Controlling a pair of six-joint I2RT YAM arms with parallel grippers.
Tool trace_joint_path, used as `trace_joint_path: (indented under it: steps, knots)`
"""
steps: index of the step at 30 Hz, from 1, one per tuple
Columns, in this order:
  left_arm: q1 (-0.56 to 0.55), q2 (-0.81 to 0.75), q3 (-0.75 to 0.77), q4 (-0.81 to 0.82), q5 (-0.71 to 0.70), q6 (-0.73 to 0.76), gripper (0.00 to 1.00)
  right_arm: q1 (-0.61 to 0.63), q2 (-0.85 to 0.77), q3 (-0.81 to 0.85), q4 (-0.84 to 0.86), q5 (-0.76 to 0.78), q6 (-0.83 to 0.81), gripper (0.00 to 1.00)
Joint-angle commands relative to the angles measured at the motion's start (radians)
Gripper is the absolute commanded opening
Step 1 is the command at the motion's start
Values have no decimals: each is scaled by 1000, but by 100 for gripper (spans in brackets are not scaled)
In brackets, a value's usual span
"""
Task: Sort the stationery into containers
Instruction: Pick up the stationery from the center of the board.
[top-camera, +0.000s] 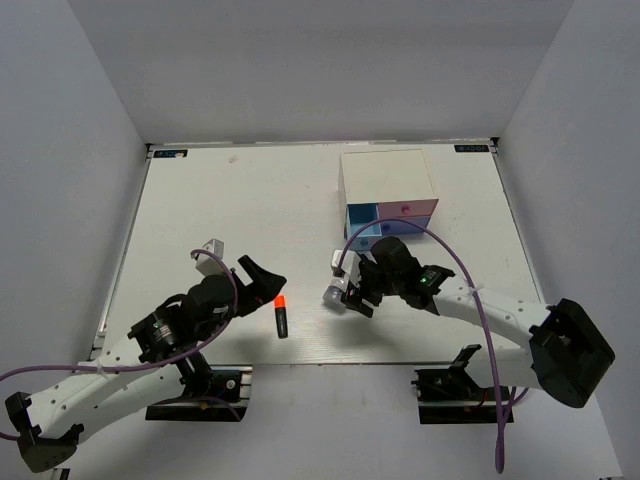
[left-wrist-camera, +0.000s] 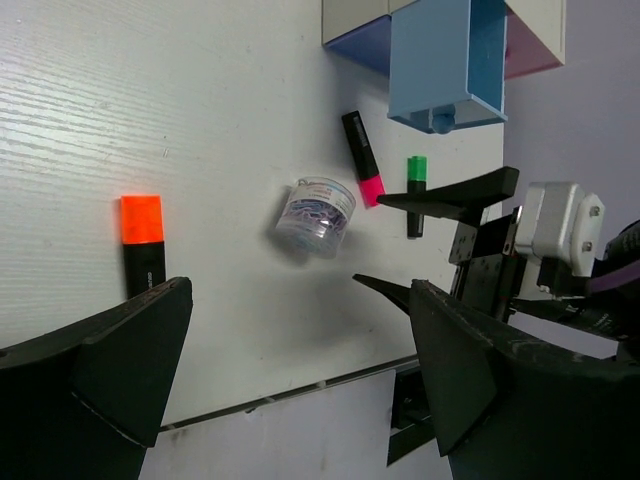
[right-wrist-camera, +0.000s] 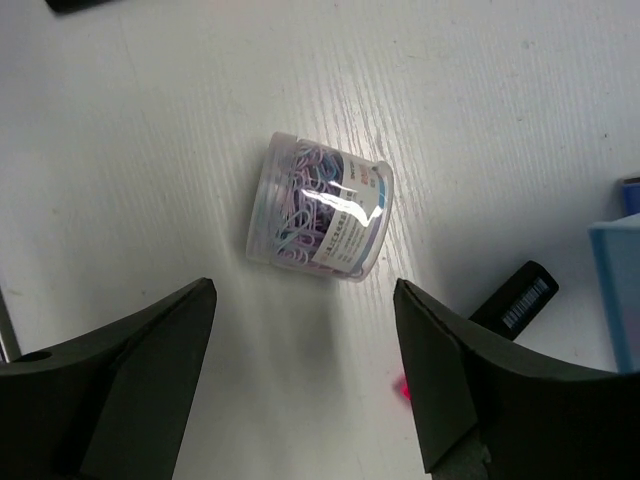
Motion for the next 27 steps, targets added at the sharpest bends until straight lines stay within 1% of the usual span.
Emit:
trace_joint_path:
  steps: [1,4,6,8,10,12,19,20,22,25,27]
  knots:
    - [2,-12,-15,-28,-23,-21,99,17,43,36,95,34,56,79]
    - [2,-21,-24,-39,-23,-21,99,23,78,55,101,21,61,80]
    - [2,-21,-24,-39,-23,-21,99,26,103,68,110,5,75,84]
    - [2,-21,-24,-39,-23,-21,99,29,117,79,109,11,76,86]
    - [2,-21,-24,-39,-23,-21,99,24,141,84,150,19,81,86]
    - [2,-21,-33,-30,-23,-21,99,26,160,94,156,31,75,87]
    - [2,-12,-33,-21,-23,-12,99,20,239,127,167,18,67,87]
    - [2,-12,-33,-21,-14,-12,99,21,247,133,164,14,69,86]
    - [2,-12,-33,-30,-13,-12,99,20,279,151,159,-10,67,80]
    - [2,-12,-22,-40,-13,-2,99,20,298,168,144,-33,66,68]
    - [2,-12,-13,-50,-23,-2,99,20,307,185,123,-62,59,57]
